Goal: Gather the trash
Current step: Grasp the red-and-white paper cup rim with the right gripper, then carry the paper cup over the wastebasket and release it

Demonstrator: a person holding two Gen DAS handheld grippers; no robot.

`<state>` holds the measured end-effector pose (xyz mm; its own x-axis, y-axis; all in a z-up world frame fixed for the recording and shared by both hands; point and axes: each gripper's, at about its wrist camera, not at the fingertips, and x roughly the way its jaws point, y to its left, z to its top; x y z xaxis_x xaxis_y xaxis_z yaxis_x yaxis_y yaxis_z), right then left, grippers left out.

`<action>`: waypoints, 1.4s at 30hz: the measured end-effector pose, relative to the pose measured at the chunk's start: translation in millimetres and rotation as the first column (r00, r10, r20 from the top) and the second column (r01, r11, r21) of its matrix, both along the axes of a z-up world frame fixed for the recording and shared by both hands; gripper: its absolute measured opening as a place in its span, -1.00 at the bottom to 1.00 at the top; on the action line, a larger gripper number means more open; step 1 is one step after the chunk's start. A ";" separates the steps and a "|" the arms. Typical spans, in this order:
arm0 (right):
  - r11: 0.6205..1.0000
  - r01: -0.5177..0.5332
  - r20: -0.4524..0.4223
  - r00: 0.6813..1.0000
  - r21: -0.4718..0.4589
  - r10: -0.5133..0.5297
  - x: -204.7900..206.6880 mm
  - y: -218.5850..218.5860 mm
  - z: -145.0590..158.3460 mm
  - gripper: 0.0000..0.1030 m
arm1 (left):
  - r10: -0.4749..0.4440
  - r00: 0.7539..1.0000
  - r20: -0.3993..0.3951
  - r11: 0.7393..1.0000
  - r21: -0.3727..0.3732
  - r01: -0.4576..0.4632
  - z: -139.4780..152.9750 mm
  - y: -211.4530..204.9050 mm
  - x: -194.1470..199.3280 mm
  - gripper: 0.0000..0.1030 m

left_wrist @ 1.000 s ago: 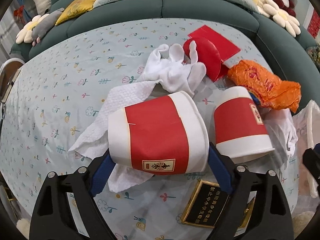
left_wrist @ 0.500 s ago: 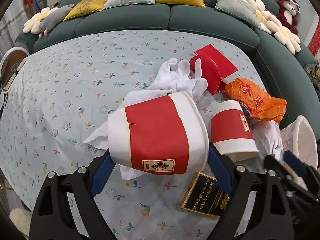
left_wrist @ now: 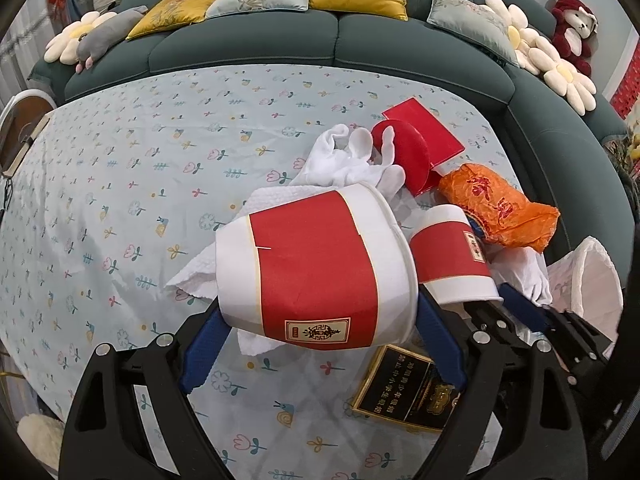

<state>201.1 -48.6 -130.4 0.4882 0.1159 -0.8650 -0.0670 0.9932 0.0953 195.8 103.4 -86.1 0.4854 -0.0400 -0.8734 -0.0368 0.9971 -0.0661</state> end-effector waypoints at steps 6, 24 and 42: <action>0.999 -0.011 0.024 1.000 0.040 0.010 -5.9 -1.5 14.9 -0.91 | -0.005 1.000 0.014 1.000 -0.007 0.005 9.3 -4.9 -3.1 0.62; 0.989 0.108 0.184 0.975 0.102 -0.125 -59.5 -74.7 88.5 -0.92 | -0.109 0.988 0.112 0.994 -0.017 0.112 64.6 -69.1 -41.9 0.62; 0.920 0.372 0.232 0.890 0.125 -0.392 -137.4 -217.1 107.1 -0.92 | -0.381 0.910 0.164 0.922 0.003 0.386 94.8 -210.4 -85.4 0.62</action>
<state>63.7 -265.6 -23.3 0.7047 -0.0634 -0.7067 0.2852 0.9373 0.2003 110.4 -107.0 8.6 0.5596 -0.2750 -0.7818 0.3615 0.9299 -0.0683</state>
